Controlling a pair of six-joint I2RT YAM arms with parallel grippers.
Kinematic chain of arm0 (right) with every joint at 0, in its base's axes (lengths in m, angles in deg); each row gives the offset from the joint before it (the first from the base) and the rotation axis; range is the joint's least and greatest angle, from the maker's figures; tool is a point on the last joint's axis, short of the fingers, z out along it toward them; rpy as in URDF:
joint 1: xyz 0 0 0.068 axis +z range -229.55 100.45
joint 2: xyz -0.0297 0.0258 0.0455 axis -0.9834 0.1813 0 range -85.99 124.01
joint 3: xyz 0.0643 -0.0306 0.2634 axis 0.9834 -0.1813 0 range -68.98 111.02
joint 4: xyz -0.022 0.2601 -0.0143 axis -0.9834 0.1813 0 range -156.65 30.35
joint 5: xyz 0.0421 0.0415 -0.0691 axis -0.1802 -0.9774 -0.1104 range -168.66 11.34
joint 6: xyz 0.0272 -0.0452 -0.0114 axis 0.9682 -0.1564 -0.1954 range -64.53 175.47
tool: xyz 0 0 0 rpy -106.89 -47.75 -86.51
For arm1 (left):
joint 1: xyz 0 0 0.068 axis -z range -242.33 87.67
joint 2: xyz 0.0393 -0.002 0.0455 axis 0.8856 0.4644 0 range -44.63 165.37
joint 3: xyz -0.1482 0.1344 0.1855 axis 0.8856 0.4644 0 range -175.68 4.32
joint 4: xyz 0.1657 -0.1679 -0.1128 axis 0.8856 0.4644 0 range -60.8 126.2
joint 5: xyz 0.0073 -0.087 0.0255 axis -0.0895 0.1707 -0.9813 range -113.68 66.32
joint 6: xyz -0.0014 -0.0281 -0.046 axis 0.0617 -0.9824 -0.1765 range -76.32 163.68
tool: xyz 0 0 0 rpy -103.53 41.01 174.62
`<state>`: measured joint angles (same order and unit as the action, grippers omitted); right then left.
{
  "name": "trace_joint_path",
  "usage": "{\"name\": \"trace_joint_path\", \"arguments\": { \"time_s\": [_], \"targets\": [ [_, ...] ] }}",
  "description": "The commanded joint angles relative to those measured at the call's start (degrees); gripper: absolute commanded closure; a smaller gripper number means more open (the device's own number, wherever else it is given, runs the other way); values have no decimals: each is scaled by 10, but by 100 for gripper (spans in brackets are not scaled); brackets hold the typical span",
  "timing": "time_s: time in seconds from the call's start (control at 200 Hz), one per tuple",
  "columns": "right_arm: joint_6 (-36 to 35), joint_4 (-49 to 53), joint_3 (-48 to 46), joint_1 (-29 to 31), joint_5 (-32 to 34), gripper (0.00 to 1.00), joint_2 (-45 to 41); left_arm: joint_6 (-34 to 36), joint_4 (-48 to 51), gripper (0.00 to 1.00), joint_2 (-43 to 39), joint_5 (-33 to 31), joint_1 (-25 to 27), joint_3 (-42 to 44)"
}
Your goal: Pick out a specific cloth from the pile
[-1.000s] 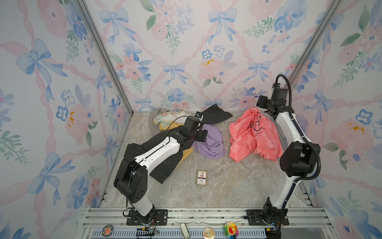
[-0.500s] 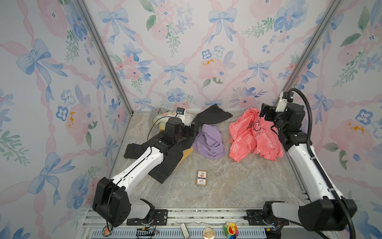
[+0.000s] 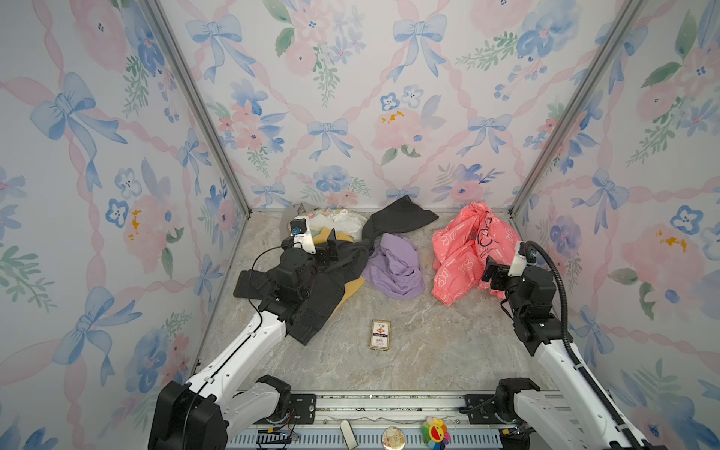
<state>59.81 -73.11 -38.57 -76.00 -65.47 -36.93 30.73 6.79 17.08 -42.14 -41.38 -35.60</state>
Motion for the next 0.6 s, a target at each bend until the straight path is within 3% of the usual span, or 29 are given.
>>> {"name": "trace_joint_path", "arguments": {
  "time_s": [0.0, 0.105, 0.26, 0.595],
  "targets": [
    [5, -101, -39, 6, 22, 3, 17, -24, -61, 2, 5, -48, -29, 45],
    [-10, -162, -80, 4, 21, 3, 25, -16, -107, 2, 32, -75, -46, 82],
    [-11, -265, -123, -2, 11, 3, 82, -45, -134, 2, 88, -60, -81, 95],
    [-34, -500, -162, 7, 14, 3, 271, 34, -230, 2, 117, -59, -94, 167]
  ]
}}
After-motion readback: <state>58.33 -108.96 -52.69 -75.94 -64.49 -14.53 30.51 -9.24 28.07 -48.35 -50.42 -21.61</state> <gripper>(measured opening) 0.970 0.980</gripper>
